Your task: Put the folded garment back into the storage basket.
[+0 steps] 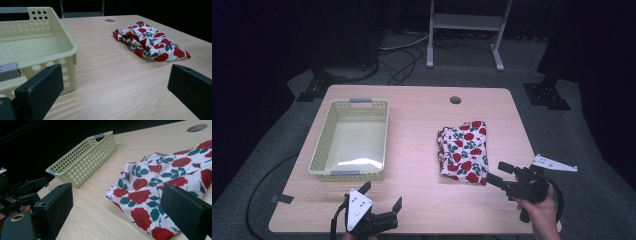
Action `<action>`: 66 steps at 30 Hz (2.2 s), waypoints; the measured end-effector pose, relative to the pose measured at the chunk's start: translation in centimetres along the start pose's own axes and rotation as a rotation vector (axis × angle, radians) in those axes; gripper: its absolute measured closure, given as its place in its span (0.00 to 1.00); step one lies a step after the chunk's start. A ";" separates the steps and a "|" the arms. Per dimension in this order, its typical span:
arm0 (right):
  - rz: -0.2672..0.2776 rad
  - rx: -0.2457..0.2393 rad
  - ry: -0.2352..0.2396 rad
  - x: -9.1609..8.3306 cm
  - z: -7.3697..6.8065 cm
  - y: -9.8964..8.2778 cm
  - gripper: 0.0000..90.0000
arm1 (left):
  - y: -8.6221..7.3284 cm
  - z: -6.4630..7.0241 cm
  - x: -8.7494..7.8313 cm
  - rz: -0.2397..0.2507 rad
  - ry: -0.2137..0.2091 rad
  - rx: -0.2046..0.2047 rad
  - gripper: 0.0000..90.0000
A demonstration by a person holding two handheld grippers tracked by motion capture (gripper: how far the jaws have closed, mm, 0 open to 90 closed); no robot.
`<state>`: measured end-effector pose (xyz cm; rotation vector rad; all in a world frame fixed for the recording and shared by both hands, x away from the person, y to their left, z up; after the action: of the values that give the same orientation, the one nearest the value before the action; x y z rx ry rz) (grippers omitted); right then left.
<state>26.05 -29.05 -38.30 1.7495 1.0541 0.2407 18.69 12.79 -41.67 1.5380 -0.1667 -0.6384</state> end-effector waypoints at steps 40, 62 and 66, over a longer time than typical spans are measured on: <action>-0.181 0.051 0.009 7.3 3.1 3.9 0.12 | 0.0 -0.2 0.0 0.006 0.003 -0.008 0.00; -0.272 0.035 -0.051 10.6 4.1 6.5 0.13 | 0.1 -0.4 -0.2 0.017 0.006 -0.017 0.00; -0.292 0.043 -0.072 11.0 4.5 6.5 0.14 | 0.1 -0.4 -0.3 0.018 0.007 -0.017 0.00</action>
<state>38.75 -24.38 -38.26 1.6049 1.2529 -0.0277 18.72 13.30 -41.49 1.5202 -0.1690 -0.6191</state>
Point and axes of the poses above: each handheld gripper's, and its own axes: x roughly forward along the jaws, y roughly out of its top, z roughly to its right, the point moved 1 cm from there along x, roughly forward along the jaws, and after that the axes turned 2 degrees about -y, right-handed, at the moved point
